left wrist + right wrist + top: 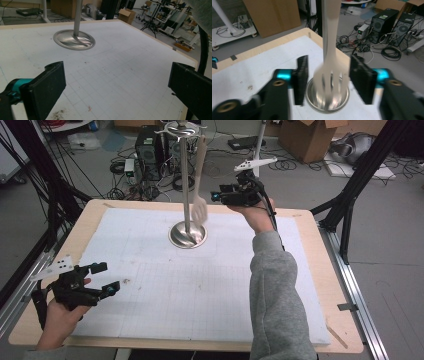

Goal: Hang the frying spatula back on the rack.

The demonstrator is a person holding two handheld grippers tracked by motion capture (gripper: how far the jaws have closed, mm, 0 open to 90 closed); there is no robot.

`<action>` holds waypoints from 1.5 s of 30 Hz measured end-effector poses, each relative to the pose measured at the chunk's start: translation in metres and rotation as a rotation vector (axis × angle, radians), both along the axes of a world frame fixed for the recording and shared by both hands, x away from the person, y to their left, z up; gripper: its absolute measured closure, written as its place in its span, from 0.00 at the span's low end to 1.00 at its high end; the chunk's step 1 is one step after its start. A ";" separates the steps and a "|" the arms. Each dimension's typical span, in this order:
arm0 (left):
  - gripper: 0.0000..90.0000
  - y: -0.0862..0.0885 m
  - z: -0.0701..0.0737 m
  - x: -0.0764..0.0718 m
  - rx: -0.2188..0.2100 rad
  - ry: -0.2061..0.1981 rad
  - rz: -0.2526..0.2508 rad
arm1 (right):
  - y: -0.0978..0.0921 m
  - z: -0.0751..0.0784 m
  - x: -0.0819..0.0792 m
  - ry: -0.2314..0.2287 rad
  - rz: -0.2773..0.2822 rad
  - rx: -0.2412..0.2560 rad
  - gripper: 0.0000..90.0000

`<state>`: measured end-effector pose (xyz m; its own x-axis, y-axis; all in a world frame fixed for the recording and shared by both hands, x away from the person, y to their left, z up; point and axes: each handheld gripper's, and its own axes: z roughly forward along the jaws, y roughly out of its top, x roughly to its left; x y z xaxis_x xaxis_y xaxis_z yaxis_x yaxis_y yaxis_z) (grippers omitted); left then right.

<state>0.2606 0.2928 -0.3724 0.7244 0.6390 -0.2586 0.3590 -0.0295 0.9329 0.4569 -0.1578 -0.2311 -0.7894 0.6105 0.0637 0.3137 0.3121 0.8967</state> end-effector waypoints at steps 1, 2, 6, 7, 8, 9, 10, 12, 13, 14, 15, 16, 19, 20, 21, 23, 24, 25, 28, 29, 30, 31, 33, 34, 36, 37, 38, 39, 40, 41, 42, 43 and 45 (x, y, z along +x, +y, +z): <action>0.02 0.000 0.000 0.000 0.000 0.000 0.002 | -0.001 0.001 -0.001 0.001 0.002 0.005 0.48; 0.02 -0.001 0.000 0.000 -0.002 -0.001 0.001 | -0.002 0.001 -0.002 0.005 0.006 0.010 0.43; 0.02 -0.002 0.001 0.001 0.000 -0.004 -0.002 | -0.003 0.005 -0.009 -0.011 0.028 0.008 0.31; 0.02 -0.002 0.002 0.001 0.001 -0.006 -0.005 | -0.003 0.006 -0.011 -0.020 0.030 0.013 0.27; 0.02 -0.002 0.002 0.001 0.001 -0.005 -0.004 | -0.003 0.007 -0.014 -0.022 0.026 0.024 0.22; 0.02 -0.002 0.002 0.001 0.000 -0.007 -0.002 | -0.004 0.007 -0.015 -0.028 0.024 0.028 0.20; 0.02 -0.002 0.003 0.000 -0.005 -0.007 0.000 | -0.004 0.007 -0.017 -0.027 0.027 0.035 0.18; 0.02 0.000 0.005 -0.001 -0.010 -0.014 0.003 | -0.005 0.007 -0.021 -0.036 0.032 0.035 0.16; 0.02 0.001 0.006 -0.001 -0.012 -0.021 0.011 | -0.006 0.006 -0.023 -0.037 0.032 0.038 0.16; 0.02 0.001 0.007 -0.002 -0.016 -0.027 0.019 | -0.007 0.005 -0.024 -0.037 0.035 0.037 0.15; 0.02 0.002 0.008 -0.002 -0.017 -0.030 0.019 | -0.009 0.003 -0.026 -0.039 0.035 0.041 0.15; 0.02 0.003 0.009 -0.002 -0.023 -0.030 0.021 | -0.010 0.002 -0.027 -0.038 0.035 0.040 0.15; 0.02 0.006 0.011 -0.002 -0.027 -0.041 0.035 | -0.014 -0.002 -0.032 -0.038 0.041 0.039 0.15; 0.02 0.006 0.011 -0.001 -0.030 -0.041 0.035 | -0.015 -0.002 -0.034 -0.034 0.040 0.039 0.15; 0.02 0.006 0.012 -0.001 -0.031 -0.041 0.034 | -0.016 -0.003 -0.036 -0.037 0.039 0.040 0.15; 0.02 0.006 0.012 -0.002 -0.026 -0.044 0.036 | -0.019 -0.005 -0.040 -0.045 0.039 0.041 0.15; 0.02 0.005 0.013 -0.002 -0.029 -0.049 0.037 | -0.020 -0.007 -0.043 -0.049 0.044 0.043 0.15; 0.02 0.005 0.014 -0.002 -0.027 -0.053 0.037 | -0.021 -0.008 -0.045 -0.048 0.045 0.042 0.15; 0.02 0.003 0.015 -0.003 -0.030 -0.064 0.038 | -0.025 -0.010 -0.054 -0.057 0.037 0.040 0.15; 0.02 0.002 0.016 -0.003 -0.031 -0.066 0.037 | -0.027 -0.010 -0.057 -0.062 0.038 0.045 0.15; 0.02 0.002 0.016 -0.003 -0.032 -0.067 0.037 | -0.029 -0.011 -0.059 -0.065 0.037 0.050 0.15; 0.02 0.001 0.016 -0.003 -0.033 -0.070 0.038 | -0.031 -0.012 -0.062 -0.062 0.035 0.049 0.15; 0.02 0.000 0.017 -0.003 -0.031 -0.073 0.038 | -0.035 -0.015 -0.066 -0.062 0.035 0.050 0.15; 0.02 -0.001 0.018 -0.003 -0.035 -0.078 0.036 | -0.037 -0.016 -0.069 -0.056 0.033 0.049 0.15; 0.02 -0.003 0.019 -0.003 -0.041 -0.087 0.037 | -0.041 -0.019 -0.074 -0.057 0.033 0.051 0.15; 0.02 -0.003 0.019 -0.003 -0.042 -0.090 0.036 | -0.044 -0.021 -0.077 -0.062 0.033 0.053 0.15; 0.02 -0.004 0.019 -0.002 -0.043 -0.094 0.036 | -0.046 -0.022 -0.079 -0.062 0.031 0.054 0.15; 0.02 -0.005 0.019 -0.002 -0.043 -0.095 0.037 | -0.049 -0.023 -0.081 -0.059 0.031 0.054 0.15; 0.02 -0.005 0.019 -0.001 -0.043 -0.094 0.035 | -0.051 -0.024 -0.083 -0.058 0.029 0.053 0.15; 0.02 -0.006 0.018 0.000 -0.043 -0.094 0.035 | -0.053 -0.025 -0.086 -0.061 0.027 0.056 0.15; 0.02 -0.006 0.018 0.001 -0.043 -0.094 0.035 | -0.057 -0.026 -0.088 -0.064 0.022 0.060 0.15; 0.02 -0.007 0.018 0.002 -0.045 -0.094 0.036 | -0.059 -0.027 -0.089 -0.066 0.022 0.062 0.15; 0.02 -0.008 0.017 0.004 -0.044 -0.095 0.034 | -0.063 -0.030 -0.092 -0.066 0.011 0.069 0.15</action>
<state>0.2645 0.2849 -0.3549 0.7249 0.6534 -0.2181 0.2690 0.0230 0.9629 0.3646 -0.2212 -0.2615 -0.8001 0.5975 0.0532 0.2504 0.2520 0.9348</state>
